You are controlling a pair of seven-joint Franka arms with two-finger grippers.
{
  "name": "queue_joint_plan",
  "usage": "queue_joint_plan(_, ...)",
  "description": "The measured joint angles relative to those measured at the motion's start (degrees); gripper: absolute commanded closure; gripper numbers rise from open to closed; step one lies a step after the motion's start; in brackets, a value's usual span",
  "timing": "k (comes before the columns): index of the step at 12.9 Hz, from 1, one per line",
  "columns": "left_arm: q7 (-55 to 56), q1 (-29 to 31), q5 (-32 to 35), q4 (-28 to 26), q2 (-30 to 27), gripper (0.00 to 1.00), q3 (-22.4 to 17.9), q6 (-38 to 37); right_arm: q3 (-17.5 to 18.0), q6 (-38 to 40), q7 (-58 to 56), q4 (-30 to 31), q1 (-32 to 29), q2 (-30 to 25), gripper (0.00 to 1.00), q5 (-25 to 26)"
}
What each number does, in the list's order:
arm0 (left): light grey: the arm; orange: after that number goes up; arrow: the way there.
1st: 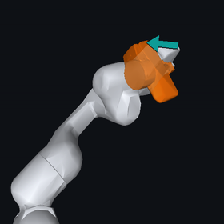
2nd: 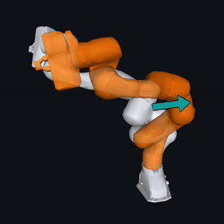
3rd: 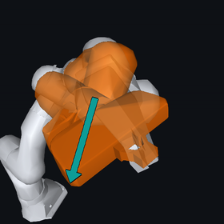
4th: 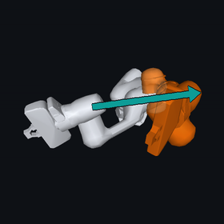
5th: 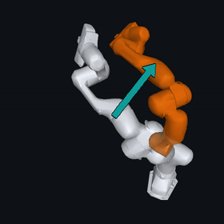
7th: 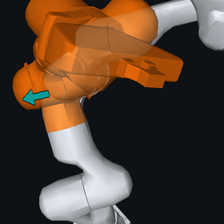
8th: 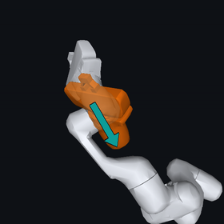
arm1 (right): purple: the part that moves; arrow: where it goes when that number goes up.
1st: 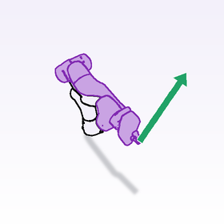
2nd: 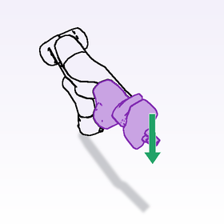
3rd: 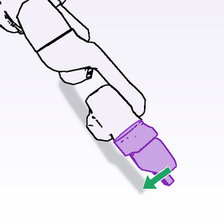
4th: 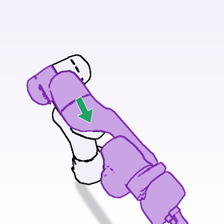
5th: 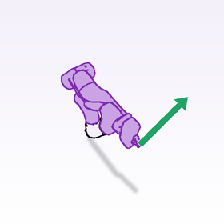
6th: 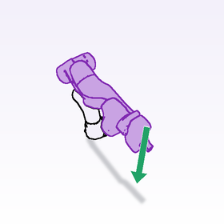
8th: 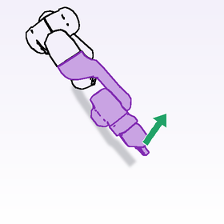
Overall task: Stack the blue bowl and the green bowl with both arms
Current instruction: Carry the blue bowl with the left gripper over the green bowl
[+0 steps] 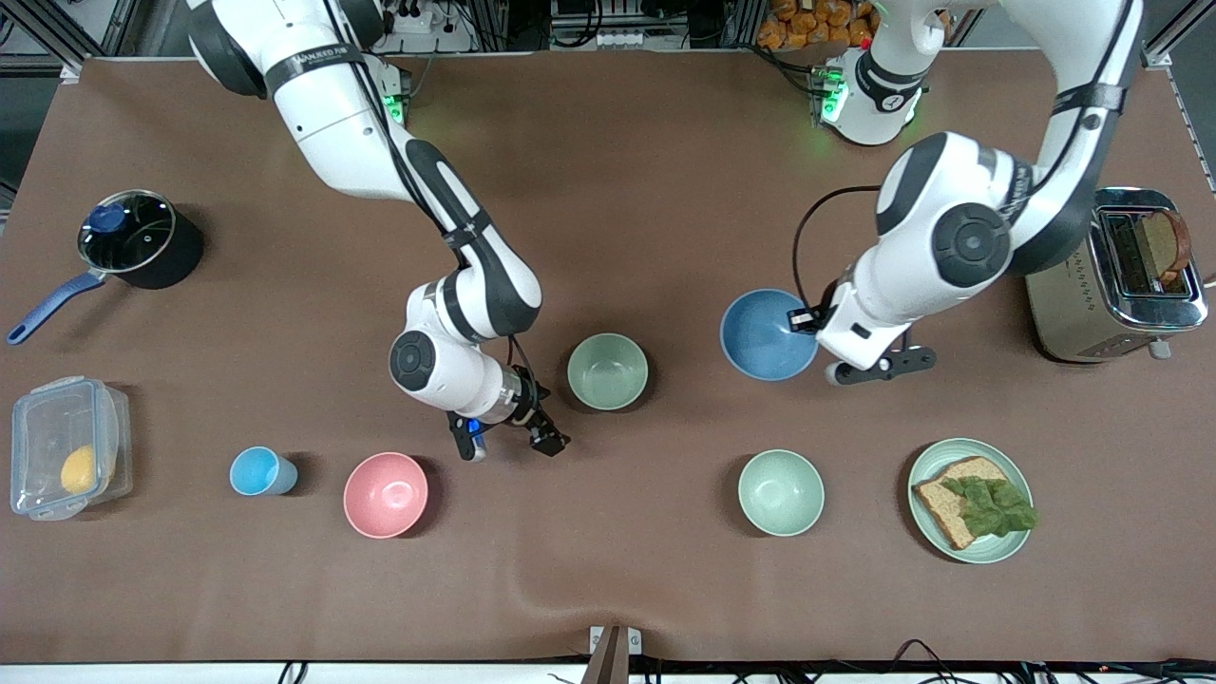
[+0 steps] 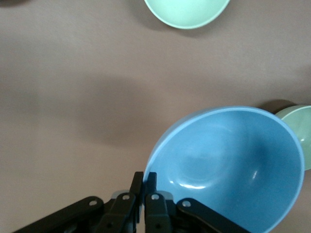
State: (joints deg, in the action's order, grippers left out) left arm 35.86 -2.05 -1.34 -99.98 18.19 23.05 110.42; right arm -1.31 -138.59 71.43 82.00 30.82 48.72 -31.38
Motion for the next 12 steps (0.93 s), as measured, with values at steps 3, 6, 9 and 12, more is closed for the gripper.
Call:
queue_joint_plan(3, 7.2, -3.66, -0.01, -0.03, 3.67, 1.0, 0.09, 5.42, -0.15, 0.64, 0.04, 0.16, 0.01, 0.01, 0.0, 0.75)
queue_joint_plan(6, 14.53, -7.54, -0.05, 1.7, 7.7, 1.0, 0.17, 8.49, -0.13, 2.18, 0.04, 1.14, 0.14, -0.04, 0.0, 1.2)
queue_joint_plan(9, 22.33, -12.08, -0.05, 6.43, 12.31, 1.0, 0.21, 8.94, -0.08, 3.39, 0.88, 2.65, 0.43, -0.65, 0.0, 1.23)
queue_joint_plan(12, 23.99, -14.54, -0.05, 8.1, 15.13, 1.0, 0.19, 13.28, 0.0, 3.92, 5.76, 2.77, 0.68, -1.52, 0.0, 1.23)
